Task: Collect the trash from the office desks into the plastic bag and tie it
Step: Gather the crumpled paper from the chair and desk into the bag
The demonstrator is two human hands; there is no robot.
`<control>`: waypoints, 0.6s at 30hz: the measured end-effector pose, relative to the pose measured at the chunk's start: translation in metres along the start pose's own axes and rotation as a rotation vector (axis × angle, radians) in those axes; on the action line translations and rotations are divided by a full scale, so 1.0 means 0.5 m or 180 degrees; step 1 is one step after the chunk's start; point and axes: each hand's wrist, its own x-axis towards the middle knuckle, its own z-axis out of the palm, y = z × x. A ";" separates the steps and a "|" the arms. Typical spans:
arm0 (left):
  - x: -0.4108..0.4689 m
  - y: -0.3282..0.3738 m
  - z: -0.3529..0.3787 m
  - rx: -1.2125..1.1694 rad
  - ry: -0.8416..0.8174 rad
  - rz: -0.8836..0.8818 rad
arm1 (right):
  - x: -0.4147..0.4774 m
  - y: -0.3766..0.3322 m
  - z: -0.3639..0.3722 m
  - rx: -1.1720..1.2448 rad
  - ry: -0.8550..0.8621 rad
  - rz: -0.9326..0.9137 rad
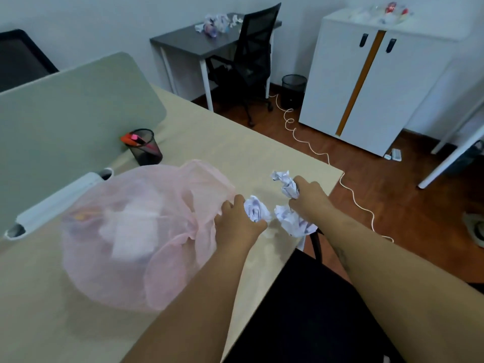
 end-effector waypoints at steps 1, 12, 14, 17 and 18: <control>0.016 -0.008 0.001 0.0059 0.0036 0.0062 | 0.017 -0.012 0.012 0.0005 0.0008 0.0062; 0.028 -0.039 -0.056 0.0079 -0.0692 0.0616 | 0.047 -0.039 0.065 0.0526 -0.0027 0.0205; -0.005 -0.031 -0.075 -0.0317 -0.0332 0.1003 | 0.024 -0.042 0.057 0.0490 0.0013 0.0148; -0.071 -0.035 -0.125 -0.0752 0.0359 0.1221 | -0.012 -0.045 0.044 0.0298 0.0070 -0.0013; -0.090 -0.041 -0.143 -0.0683 0.0681 0.1213 | -0.025 -0.044 0.039 0.0220 0.0039 -0.0099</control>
